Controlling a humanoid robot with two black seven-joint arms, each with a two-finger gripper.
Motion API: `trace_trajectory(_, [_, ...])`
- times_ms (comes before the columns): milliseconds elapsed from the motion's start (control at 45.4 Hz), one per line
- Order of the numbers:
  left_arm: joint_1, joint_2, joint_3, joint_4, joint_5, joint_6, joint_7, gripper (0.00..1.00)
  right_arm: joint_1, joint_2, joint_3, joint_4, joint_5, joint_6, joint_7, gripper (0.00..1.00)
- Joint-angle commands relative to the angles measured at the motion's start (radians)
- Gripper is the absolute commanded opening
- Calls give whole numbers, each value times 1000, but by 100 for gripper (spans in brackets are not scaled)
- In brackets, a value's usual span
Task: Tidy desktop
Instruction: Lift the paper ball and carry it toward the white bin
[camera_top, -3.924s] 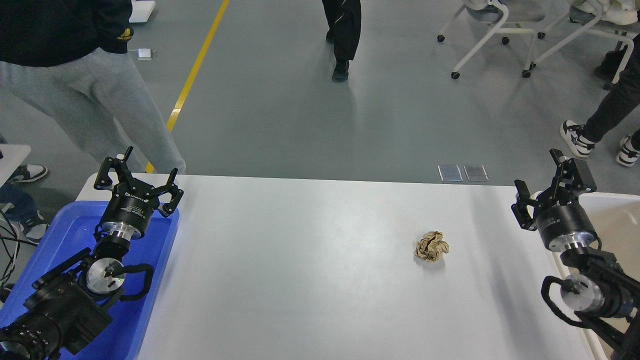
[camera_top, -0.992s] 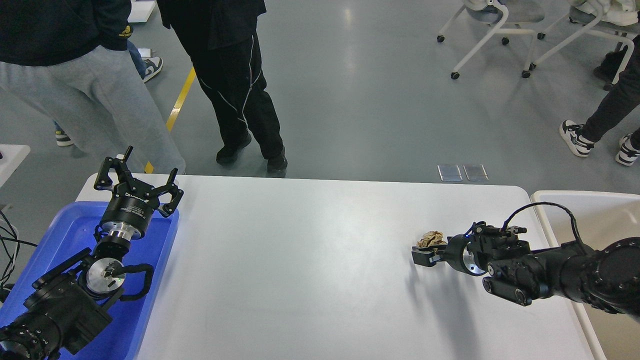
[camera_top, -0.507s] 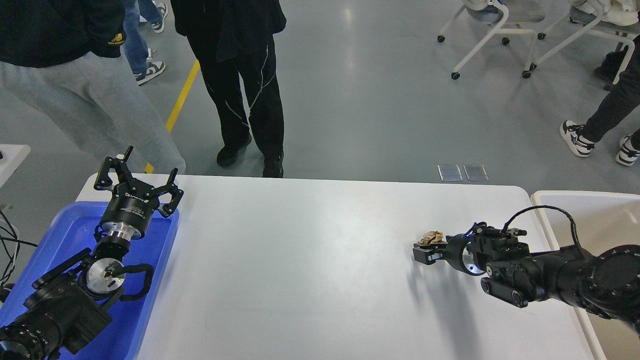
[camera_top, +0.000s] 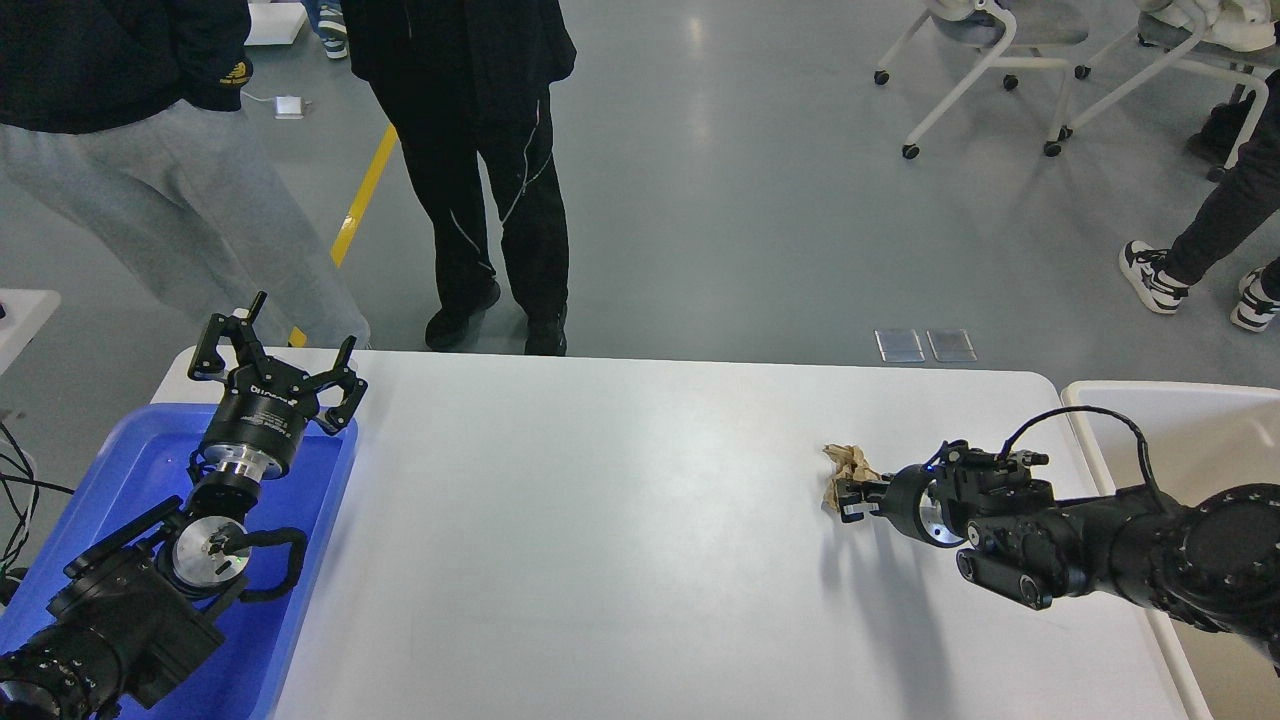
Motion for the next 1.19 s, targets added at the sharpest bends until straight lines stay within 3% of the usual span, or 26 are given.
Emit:
trace_trajectory(0, [0,0,0,2,0,2,0,100,26,-9,45,50,1,27,3,0])
trace_trajectory(419, [0,0,0,0,0,2,0,100,321,-279,43,482,4,73,-6,0])
trace_trajectory(727, [0,0,0,0,0,2,0,100,706,-454,-95,806,7,161,-5,0])
trace_trajectory(926, [0,0,0,0,0,0,0,100,922,-485,-167,897,58,224,-2,0])
trace_trajectory(1168, [0,0,0,0,0,2,0,100,1060,-485,-222,923,119,260,-2,0])
